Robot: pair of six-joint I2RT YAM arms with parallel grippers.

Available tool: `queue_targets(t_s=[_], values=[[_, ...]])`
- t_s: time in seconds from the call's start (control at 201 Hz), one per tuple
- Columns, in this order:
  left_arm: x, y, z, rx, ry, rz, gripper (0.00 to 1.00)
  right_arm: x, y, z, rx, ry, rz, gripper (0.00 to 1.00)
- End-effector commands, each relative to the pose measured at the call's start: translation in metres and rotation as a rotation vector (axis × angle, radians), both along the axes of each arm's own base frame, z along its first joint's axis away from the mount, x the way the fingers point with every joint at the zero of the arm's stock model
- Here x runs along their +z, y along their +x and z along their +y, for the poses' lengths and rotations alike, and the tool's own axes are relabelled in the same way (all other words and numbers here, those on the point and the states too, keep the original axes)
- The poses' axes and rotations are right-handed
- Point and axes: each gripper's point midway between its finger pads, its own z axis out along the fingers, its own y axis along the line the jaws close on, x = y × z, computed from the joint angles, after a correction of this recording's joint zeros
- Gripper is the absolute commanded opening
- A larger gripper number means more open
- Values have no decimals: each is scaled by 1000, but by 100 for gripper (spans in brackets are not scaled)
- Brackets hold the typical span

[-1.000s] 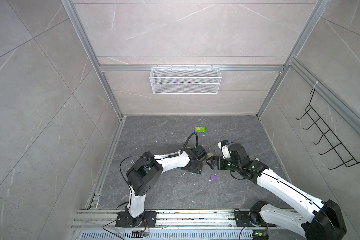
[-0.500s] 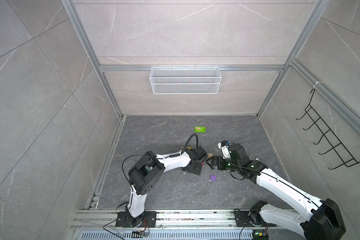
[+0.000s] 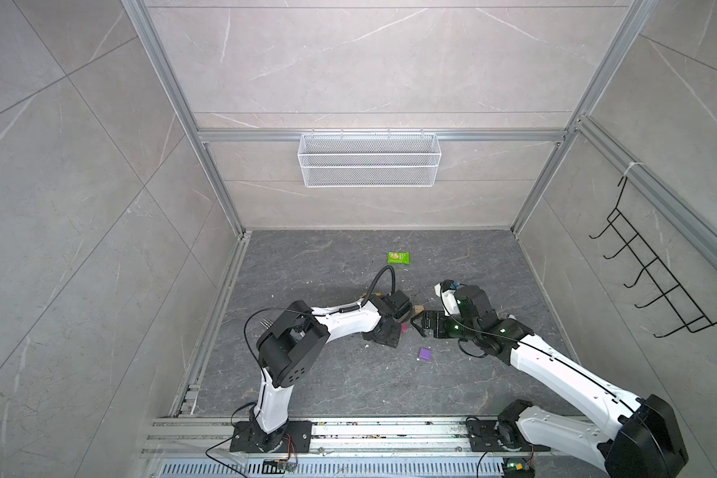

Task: Build the wood block tower
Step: 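Lift the light blue block and carry it above the stack with the left gripper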

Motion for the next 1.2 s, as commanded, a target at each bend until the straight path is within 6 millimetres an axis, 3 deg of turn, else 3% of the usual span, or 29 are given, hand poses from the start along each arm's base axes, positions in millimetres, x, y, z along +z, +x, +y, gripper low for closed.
queue_targets(t_s=[0.0,0.105,0.229,0.737,1.19], values=[[5,-4,-1,-11,11,20,20,-3,0,-1,-10,7,17,95],[15,-4,-1,-7,0,16,8,-1,0,-1,-8,7,11,94],[32,-1,-1,8,-11,-5,0,0,-1,-2,0,2,5,94],[105,18,8,39,-25,-117,0,3,-5,-4,17,-17,6,94],[131,66,40,191,-49,-113,5,11,-7,-3,45,-21,-15,95]])
